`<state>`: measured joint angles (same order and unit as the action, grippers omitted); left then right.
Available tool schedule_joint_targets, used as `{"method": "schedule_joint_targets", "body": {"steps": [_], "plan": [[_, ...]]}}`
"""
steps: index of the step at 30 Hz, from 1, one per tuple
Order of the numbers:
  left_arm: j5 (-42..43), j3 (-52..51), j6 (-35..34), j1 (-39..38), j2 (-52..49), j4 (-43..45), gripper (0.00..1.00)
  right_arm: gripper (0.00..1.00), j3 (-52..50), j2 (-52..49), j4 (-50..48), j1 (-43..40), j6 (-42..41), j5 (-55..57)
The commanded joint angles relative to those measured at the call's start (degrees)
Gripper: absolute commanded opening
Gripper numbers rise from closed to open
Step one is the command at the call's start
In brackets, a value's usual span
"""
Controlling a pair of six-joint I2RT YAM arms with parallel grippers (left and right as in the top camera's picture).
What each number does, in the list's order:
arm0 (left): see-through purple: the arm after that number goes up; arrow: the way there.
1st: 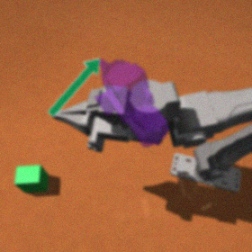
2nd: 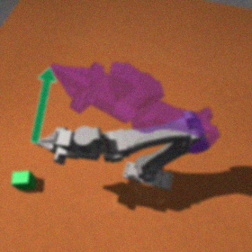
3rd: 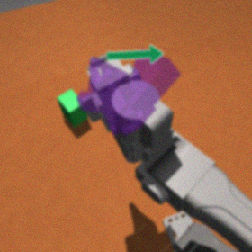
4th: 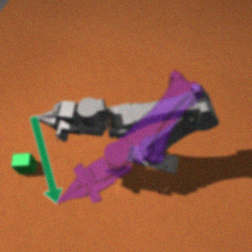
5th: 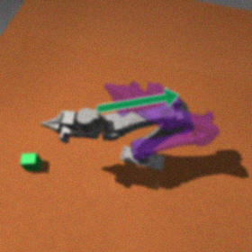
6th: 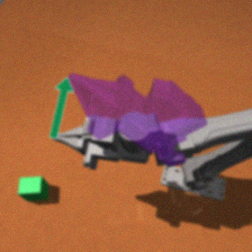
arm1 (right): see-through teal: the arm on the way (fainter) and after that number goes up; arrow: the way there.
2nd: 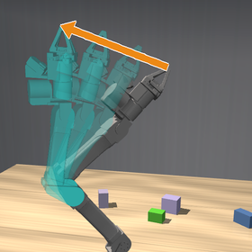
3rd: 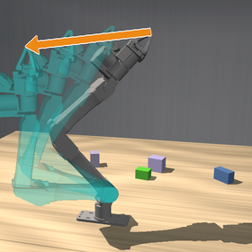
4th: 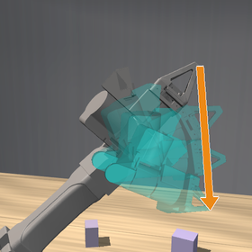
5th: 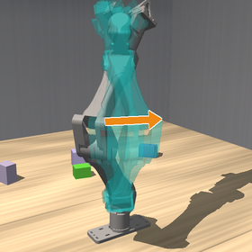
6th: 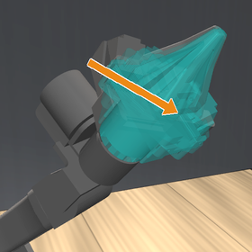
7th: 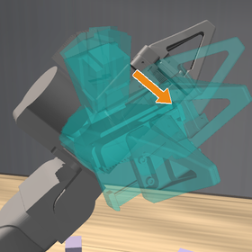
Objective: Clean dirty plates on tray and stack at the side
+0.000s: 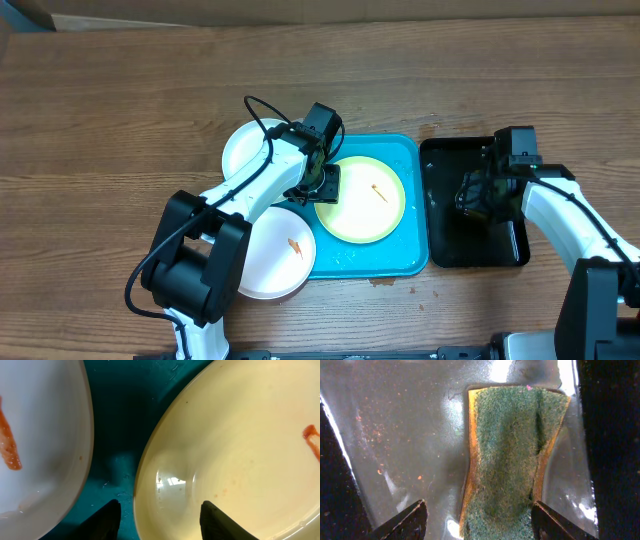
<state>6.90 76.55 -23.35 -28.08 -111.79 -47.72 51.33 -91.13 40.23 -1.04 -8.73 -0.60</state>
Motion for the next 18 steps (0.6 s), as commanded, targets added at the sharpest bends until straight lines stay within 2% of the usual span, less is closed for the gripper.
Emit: {"method": "schedule_joint_targets", "body": {"steps": [1, 11, 18], "plan": [[0.68, 1.29, 1.03, -0.13, -1.03, 0.00, 0.54, 0.68, 1.36, -0.26, 0.61, -0.26, -0.52, 2.78], [0.68, 1.29, -0.02, -0.13, -1.03, 0.02, 0.54, 0.70, -2.45, -0.31, -3.63, -0.26, -0.85, 4.61], [0.68, 1.29, 0.00, -0.13, -1.03, -0.22, 0.55, 0.64, -4.57, -0.31, -4.13, -0.20, -2.05, 4.59]]}}
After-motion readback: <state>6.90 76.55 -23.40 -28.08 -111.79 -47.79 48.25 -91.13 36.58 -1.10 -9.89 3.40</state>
